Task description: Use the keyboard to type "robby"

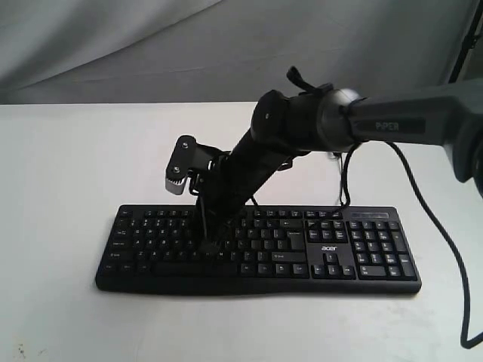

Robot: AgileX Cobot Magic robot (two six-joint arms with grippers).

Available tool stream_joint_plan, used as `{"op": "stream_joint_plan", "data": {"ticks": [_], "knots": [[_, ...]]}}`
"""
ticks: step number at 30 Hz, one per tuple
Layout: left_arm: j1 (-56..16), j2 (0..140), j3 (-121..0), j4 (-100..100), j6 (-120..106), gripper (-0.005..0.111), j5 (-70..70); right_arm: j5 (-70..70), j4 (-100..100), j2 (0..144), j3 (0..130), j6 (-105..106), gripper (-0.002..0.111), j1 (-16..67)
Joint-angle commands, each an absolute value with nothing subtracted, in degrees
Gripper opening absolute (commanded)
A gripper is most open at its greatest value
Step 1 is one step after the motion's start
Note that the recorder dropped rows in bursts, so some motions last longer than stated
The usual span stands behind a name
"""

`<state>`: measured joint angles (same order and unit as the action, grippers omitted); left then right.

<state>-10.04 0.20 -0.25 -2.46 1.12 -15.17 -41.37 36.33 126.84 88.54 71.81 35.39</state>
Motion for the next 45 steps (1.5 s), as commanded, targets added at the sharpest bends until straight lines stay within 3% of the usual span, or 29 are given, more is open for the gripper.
{"op": "stream_joint_plan", "data": {"ticks": [1,15,20,32,45], "knots": [[-10.4,0.0,0.0,-2.7,1.3,0.0,-14.8,-41.4,36.2,124.3,88.8,71.7,0.0,35.4],[-10.4,0.0,0.0,-2.7,1.3,0.0,-14.8,-41.1,37.7,117.0,88.3,68.3,0.0,35.5],[-10.4,0.0,0.0,-2.7,1.3,0.0,-14.8,-35.5,38.1,104.8,82.4,68.3,0.0,35.5],[-10.4,0.0,0.0,-2.7,1.3,0.0,-14.8,-3.9,50.5,68.7,57.2,68.7,0.0,36.6],[-10.4,0.0,0.0,-2.7,1.3,0.0,-14.8,-0.4,63.4,47.0,48.8,66.8,0.0,36.6]]}}
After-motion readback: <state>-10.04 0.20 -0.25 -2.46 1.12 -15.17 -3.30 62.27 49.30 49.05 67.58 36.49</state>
